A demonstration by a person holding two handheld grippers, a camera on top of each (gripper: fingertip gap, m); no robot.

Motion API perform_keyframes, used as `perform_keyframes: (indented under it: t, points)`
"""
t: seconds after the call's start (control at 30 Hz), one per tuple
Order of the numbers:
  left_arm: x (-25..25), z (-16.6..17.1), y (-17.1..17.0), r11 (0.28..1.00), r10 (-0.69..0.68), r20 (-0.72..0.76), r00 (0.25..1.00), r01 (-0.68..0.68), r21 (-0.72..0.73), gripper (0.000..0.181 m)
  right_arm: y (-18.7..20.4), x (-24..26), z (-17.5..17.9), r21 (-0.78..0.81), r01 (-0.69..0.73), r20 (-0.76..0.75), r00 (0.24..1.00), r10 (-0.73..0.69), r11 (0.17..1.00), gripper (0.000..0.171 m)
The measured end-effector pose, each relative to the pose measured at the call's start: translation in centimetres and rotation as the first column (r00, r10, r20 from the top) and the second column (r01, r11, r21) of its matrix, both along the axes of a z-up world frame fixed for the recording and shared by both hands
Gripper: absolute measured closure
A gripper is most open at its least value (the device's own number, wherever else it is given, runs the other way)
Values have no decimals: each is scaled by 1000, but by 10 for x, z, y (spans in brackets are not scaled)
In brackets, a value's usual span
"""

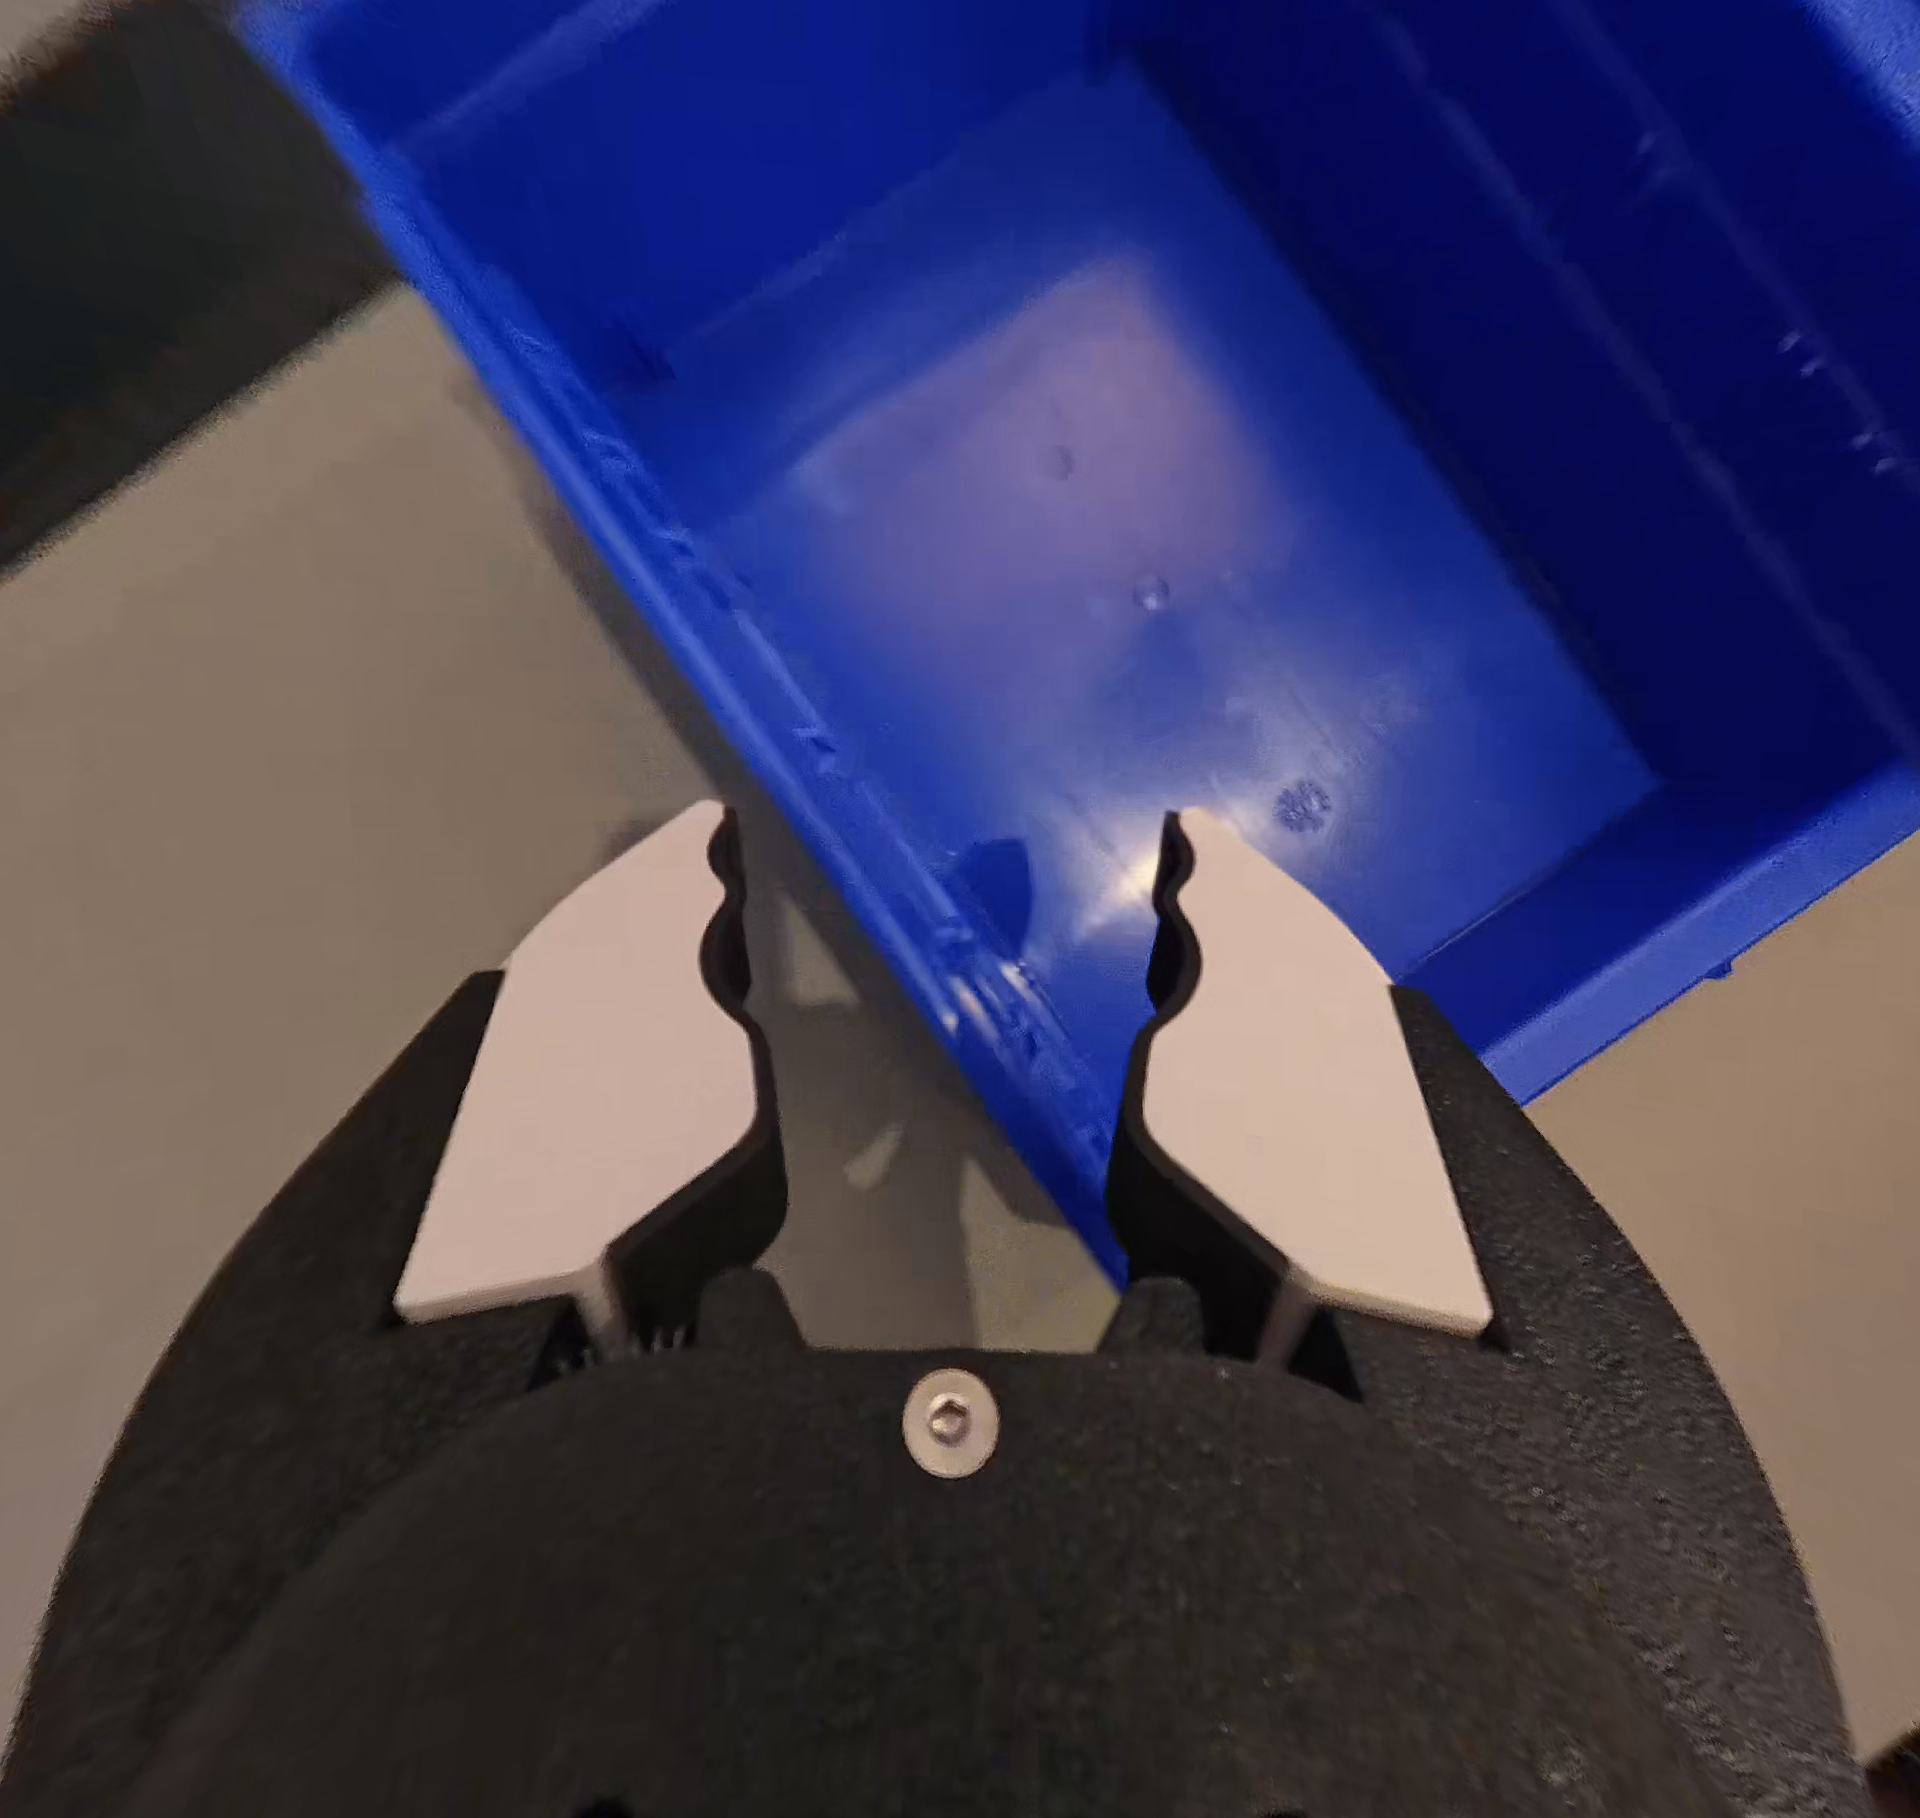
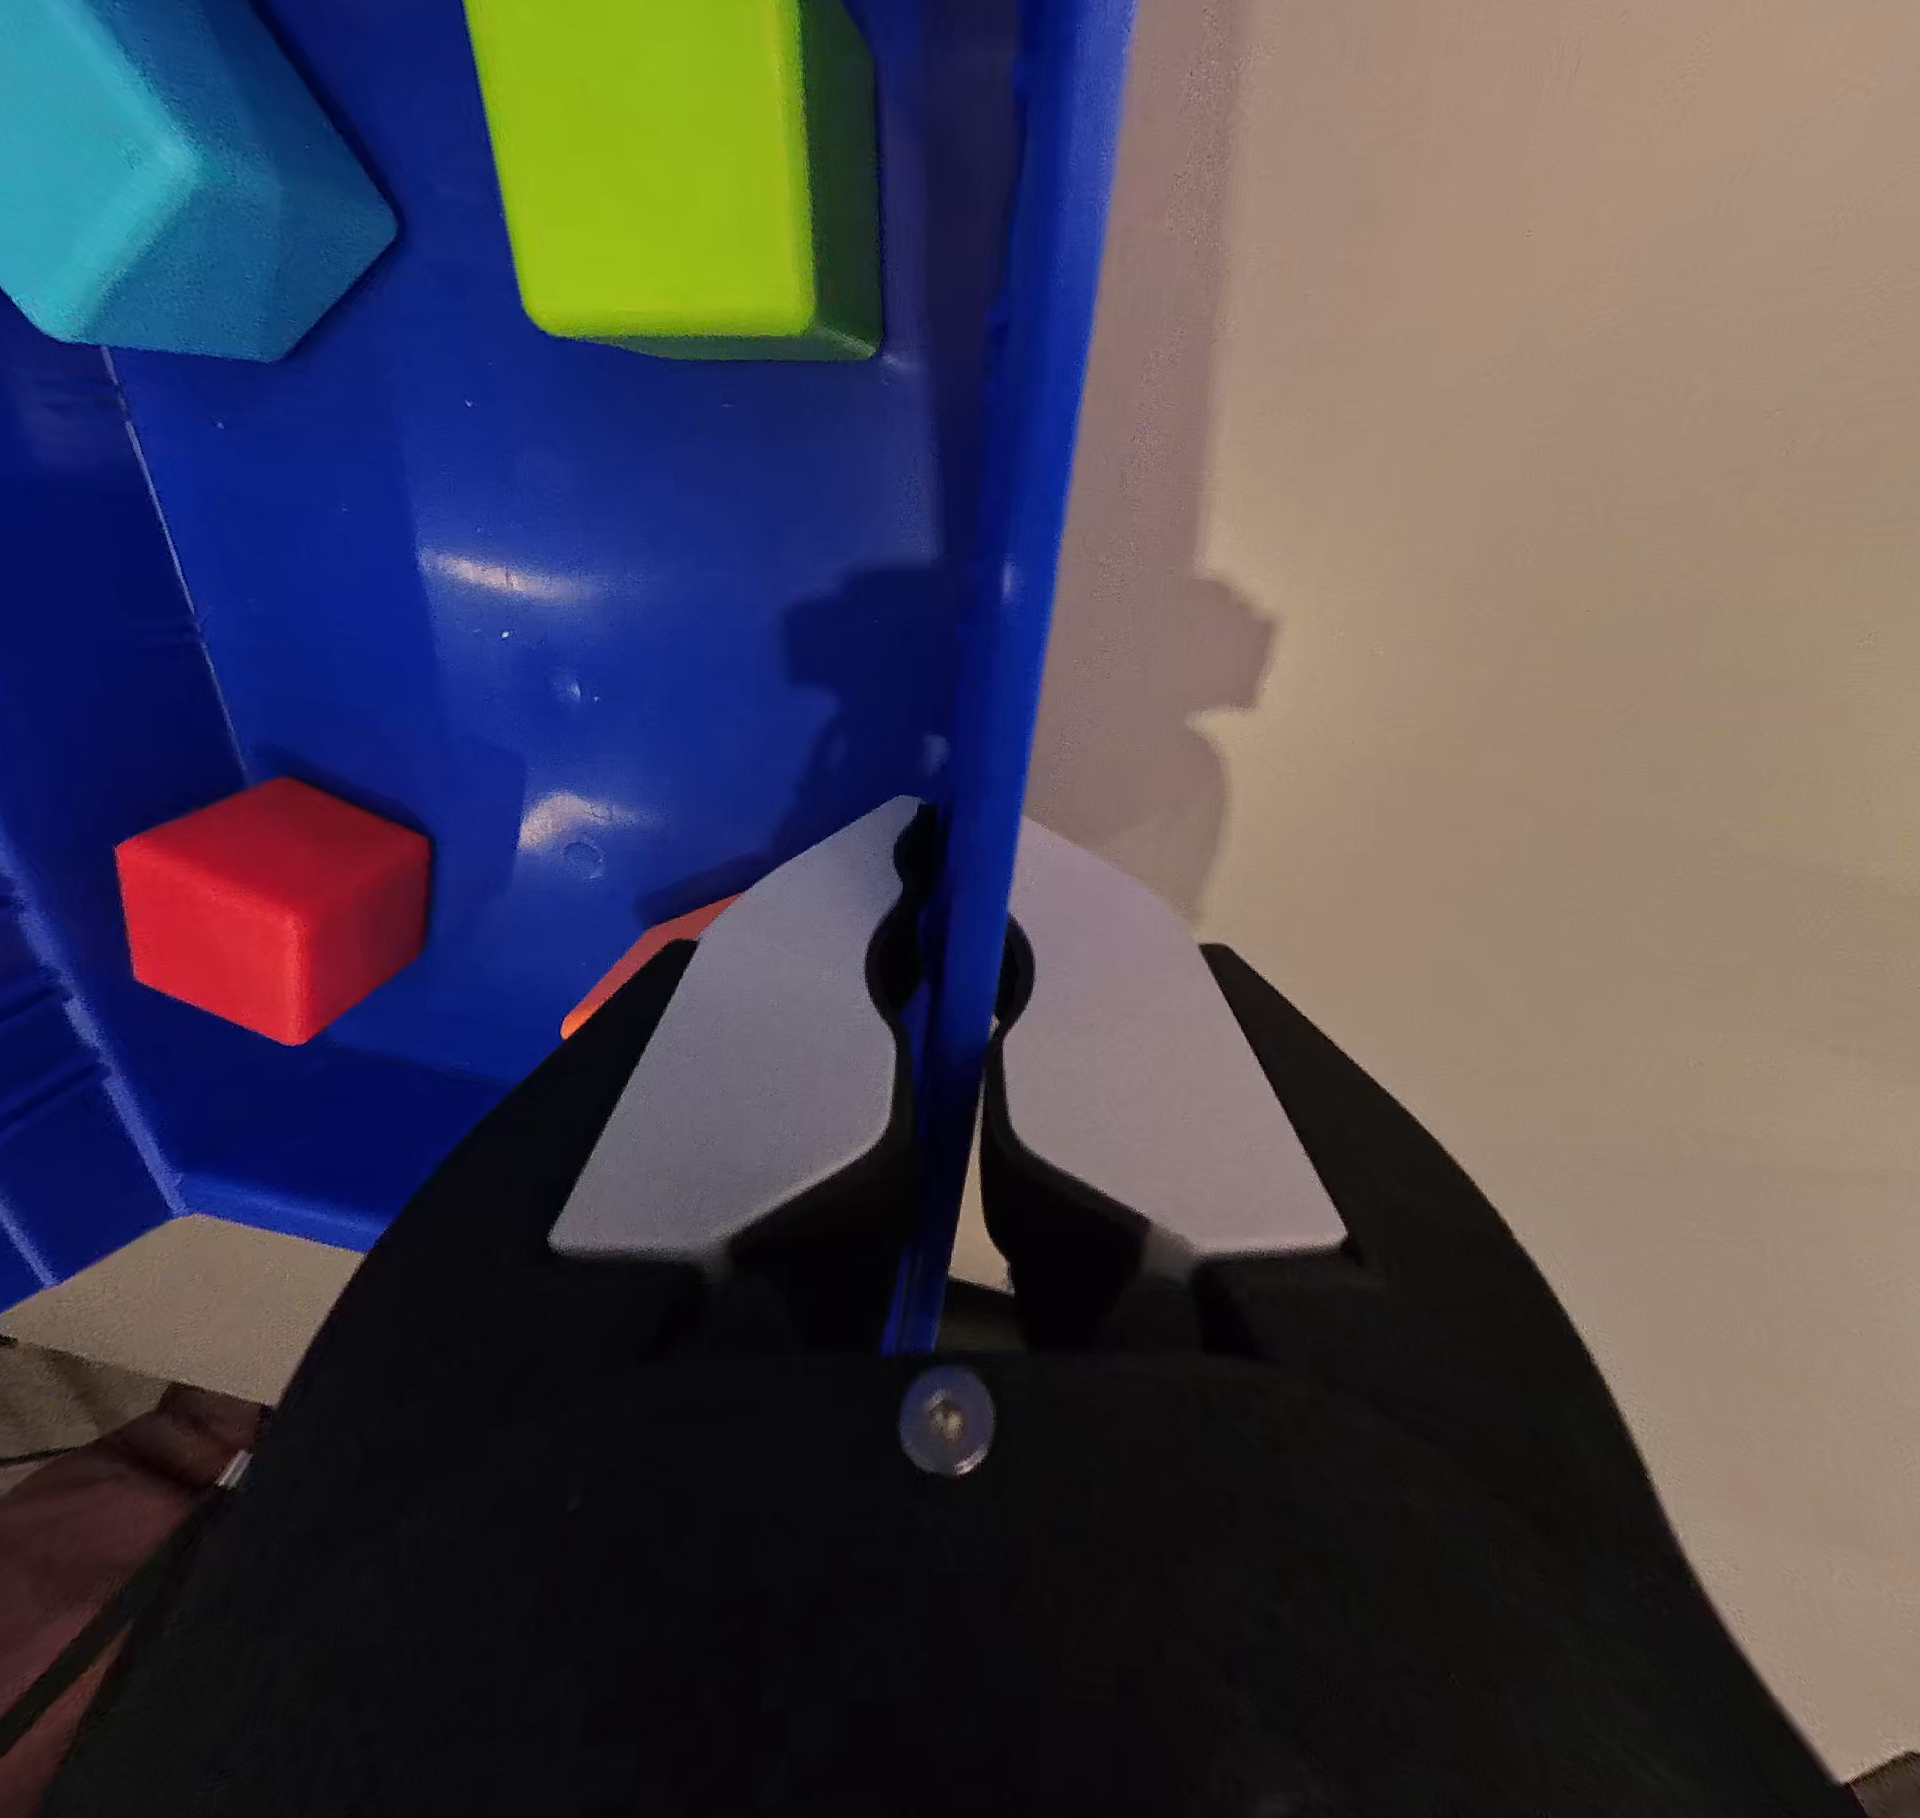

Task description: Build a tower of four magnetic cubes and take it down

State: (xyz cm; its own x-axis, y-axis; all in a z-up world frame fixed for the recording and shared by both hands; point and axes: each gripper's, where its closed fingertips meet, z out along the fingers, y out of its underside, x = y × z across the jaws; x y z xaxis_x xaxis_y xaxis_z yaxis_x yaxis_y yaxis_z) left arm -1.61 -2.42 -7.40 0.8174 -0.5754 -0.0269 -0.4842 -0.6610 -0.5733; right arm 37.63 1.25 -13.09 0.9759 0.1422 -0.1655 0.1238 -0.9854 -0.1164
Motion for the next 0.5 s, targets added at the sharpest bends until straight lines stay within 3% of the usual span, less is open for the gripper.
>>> perform_keyframes:
  t: [0.1, 0.23, 0.37, 0.5]
  points:
    - [-19, 48, 5, 980, 68, -19, 997, -63, 191, 105, 0, 7, 0, -3, 10, 2, 1000, -10, 1000, 163]
    - [-53, 105, 2, 892, 195, -32, 980, -163, 421, 98, -5, 12, 0, -51, 27, -79, 996, -31, 998, 163]
    - [-79, 135, -8, 850, 237, 11, 972, -212, 482, 98, -14, 30, 4, -105, 55, -96, 993, -65, 993, 164]
    - [-104, 143, -22, 869, 248, 4, 969, -224, 442, 96, -24, 51, 21, -112, 78, -80, 993, -87, 991, 163]
